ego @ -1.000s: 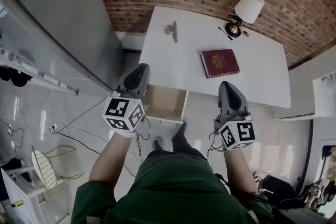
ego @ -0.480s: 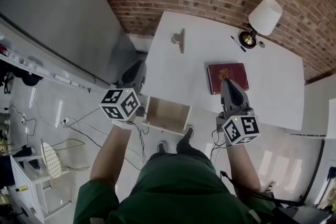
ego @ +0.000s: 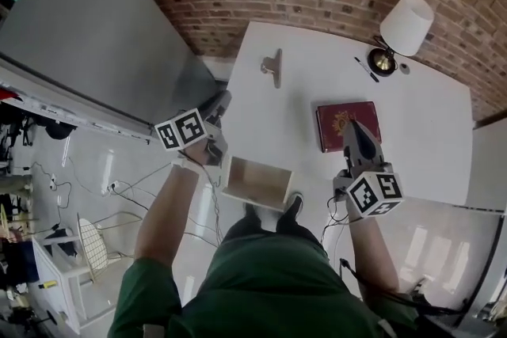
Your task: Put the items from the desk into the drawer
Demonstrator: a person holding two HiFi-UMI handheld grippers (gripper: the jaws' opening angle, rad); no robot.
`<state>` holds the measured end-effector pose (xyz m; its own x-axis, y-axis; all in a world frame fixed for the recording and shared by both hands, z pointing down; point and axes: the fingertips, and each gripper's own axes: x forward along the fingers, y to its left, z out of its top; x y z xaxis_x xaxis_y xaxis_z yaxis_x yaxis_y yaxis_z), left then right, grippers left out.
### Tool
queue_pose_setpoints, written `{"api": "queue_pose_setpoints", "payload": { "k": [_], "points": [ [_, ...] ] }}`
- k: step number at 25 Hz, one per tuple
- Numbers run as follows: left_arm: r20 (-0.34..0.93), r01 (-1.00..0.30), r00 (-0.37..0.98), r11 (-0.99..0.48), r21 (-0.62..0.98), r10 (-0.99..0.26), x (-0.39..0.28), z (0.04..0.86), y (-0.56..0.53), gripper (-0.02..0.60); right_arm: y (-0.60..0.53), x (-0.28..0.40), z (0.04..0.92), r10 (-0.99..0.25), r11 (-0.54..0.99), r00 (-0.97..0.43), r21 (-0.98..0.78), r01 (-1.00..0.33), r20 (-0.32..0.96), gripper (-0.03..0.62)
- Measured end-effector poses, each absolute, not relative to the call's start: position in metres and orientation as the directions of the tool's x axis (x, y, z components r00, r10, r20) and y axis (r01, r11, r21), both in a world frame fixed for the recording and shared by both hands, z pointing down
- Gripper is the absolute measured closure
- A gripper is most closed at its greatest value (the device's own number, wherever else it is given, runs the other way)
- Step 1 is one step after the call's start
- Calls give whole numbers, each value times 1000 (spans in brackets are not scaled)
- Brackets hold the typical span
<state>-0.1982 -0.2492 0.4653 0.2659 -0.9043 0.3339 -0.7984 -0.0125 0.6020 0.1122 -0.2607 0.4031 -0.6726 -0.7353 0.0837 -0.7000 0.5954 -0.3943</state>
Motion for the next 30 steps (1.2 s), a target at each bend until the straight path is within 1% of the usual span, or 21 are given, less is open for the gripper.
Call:
{"api": "queue_pose_setpoints", "payload": {
  "k": [4,9,15,20,25,30],
  "points": [
    [365,-739,343,-9,673,-866,-201,495,-279,466,-270,128,410,-776,537,-622,-405,-740,106,591],
    [415,-700,429,-4,714,-802,-207,539,-322,466,-268,146,428,-837,421,-520,-405,-811,171,591],
    [436,-669,468,14,743,-769,-227,579,-368,466,-252,140,432,-876,335,-429,-362,-870,221,591],
    [468,-670,481,33,741,-742,-238,613,-401,465,-235,149,442,-897,251,-343,-318,-914,279,591],
    [537,-709,511,24,705,-671,-232,653,-427,465,-207,148,453,-900,171,-274,-302,-938,338,591],
    [549,-696,547,21,718,-632,-221,679,-452,463,-180,152,464,-896,94,-205,-283,-954,394,591]
  ]
}}
